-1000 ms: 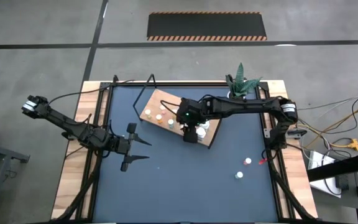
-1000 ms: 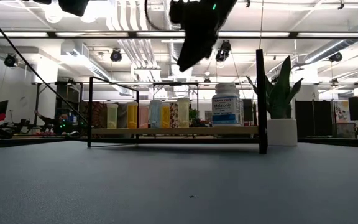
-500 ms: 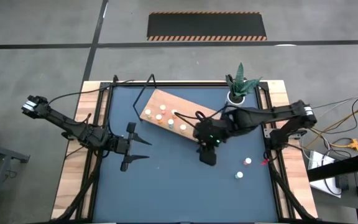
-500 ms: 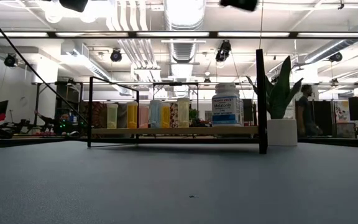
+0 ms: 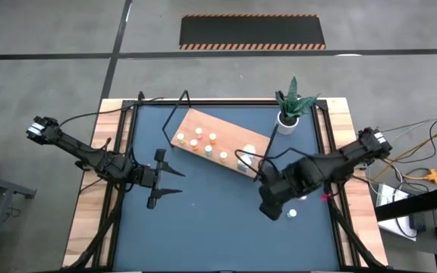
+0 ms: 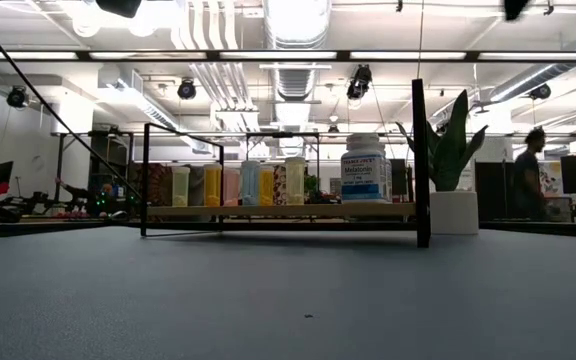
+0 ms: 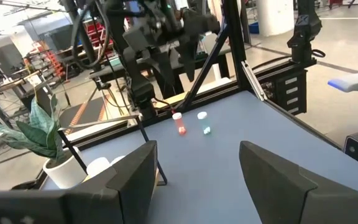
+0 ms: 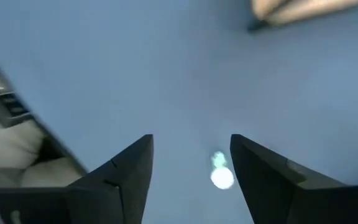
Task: Pick and place medicine bottles onto shelf by color
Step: Put the pink pill bottle on the shelf, then put the blue pill bottle on the shelf
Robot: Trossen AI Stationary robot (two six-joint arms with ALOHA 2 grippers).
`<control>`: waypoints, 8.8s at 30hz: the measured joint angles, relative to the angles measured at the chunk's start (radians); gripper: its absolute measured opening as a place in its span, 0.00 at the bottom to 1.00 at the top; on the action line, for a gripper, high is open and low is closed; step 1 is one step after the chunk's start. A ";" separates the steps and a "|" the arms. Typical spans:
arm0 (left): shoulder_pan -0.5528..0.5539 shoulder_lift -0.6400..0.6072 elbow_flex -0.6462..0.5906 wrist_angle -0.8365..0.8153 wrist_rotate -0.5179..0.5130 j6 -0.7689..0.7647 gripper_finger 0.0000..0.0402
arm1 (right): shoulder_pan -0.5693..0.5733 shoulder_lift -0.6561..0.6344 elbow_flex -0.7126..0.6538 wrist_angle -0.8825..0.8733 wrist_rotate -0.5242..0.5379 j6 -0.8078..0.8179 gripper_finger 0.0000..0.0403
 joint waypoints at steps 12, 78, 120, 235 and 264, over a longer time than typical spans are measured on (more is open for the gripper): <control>0.000 0.000 0.000 0.000 0.000 -0.003 0.53 | 0.081 -0.021 -0.201 -0.173 0.086 0.376 0.52; 0.000 0.000 -0.006 0.009 0.000 -0.004 0.53 | 0.115 -0.269 -0.397 0.232 -0.030 0.225 0.26; 0.000 0.000 -0.006 0.018 0.000 0.000 0.53 | -0.710 0.629 0.549 -0.019 -0.163 -1.246 0.27; 0.000 0.098 -0.006 0.276 0.008 -0.010 0.53 | -0.083 -0.036 -0.169 0.626 0.094 -0.825 0.50; 0.001 0.717 0.130 1.151 0.009 0.000 0.53 | 0.323 -0.158 -0.942 1.263 0.590 -0.588 0.45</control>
